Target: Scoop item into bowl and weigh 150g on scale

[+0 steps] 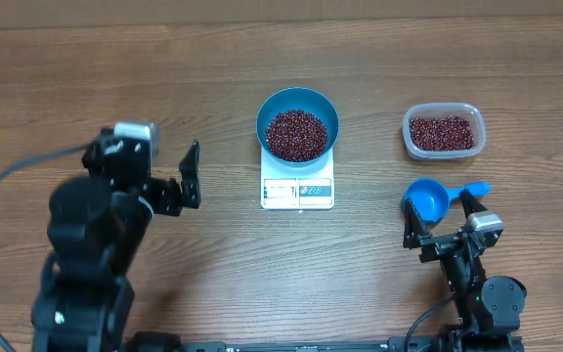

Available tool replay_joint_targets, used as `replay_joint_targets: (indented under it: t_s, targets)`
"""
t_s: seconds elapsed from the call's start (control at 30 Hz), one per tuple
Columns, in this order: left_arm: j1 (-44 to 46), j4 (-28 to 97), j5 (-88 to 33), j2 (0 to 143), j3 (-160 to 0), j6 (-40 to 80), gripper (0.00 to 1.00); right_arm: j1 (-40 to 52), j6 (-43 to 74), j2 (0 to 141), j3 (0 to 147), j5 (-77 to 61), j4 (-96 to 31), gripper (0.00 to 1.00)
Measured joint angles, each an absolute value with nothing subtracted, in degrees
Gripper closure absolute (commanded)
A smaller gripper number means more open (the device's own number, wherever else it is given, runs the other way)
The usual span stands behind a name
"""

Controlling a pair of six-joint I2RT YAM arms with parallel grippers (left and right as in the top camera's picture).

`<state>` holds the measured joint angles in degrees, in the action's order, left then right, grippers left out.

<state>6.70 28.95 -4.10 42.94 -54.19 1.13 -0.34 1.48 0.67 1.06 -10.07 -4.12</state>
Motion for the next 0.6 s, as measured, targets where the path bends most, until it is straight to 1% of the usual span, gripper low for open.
replay_joint_targets:
  t_s: [0.1,0.3,0.6]
  targets:
    - [5.93,22.85,-4.12,37.43,-46.85,1.13,0.01,-0.32,1.45,0.67,1.06,-10.09,-4.1,0.0]
    - [5.52,14.63,-4.05,26.5,-33.36,0.84,0.0,-0.34,1.45,0.69,1.06,-10.09,-4.12,0.0]
    - [5.52,8.62,-1.43,16.64,-22.76,-0.58,0.0,-0.32,1.48,0.69,1.06,-10.09,-4.12,0.0]
